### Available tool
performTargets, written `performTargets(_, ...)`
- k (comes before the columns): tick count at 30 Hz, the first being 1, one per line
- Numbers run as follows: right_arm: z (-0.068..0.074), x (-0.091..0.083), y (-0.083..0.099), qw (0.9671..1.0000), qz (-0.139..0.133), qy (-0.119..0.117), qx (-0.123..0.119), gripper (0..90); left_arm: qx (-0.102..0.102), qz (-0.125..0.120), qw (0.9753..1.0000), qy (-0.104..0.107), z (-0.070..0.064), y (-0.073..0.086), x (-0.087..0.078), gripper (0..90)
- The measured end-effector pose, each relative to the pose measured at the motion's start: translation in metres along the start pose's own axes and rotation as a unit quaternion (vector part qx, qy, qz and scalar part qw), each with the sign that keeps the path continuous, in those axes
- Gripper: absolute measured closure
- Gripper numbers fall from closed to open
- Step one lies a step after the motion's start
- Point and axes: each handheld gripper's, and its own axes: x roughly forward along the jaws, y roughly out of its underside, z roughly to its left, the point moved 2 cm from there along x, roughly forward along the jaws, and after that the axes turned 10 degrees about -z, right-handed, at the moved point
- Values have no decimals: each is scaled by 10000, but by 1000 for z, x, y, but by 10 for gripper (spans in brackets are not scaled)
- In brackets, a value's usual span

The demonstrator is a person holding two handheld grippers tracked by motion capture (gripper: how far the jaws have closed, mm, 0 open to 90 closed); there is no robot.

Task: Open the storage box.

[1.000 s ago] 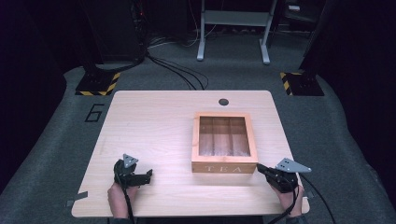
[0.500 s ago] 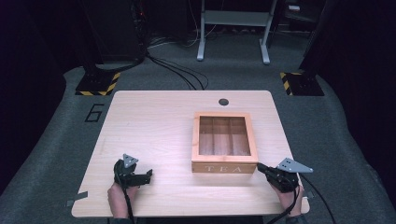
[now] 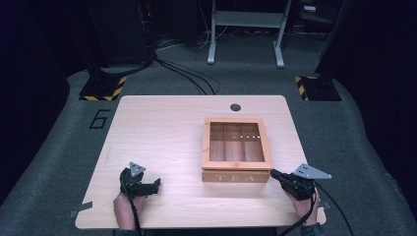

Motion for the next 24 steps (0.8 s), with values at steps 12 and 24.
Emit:
performTargets(12, -1, 4, -12, 9999, -124, -88, -72, 897, 5, 0, 10000, 0, 0, 0, 0, 60)
performTargets(24, -4, 9, -33, 9993, -209, -150, -282, 897, 8, 4, 10000, 3, 0, 0, 0, 60)
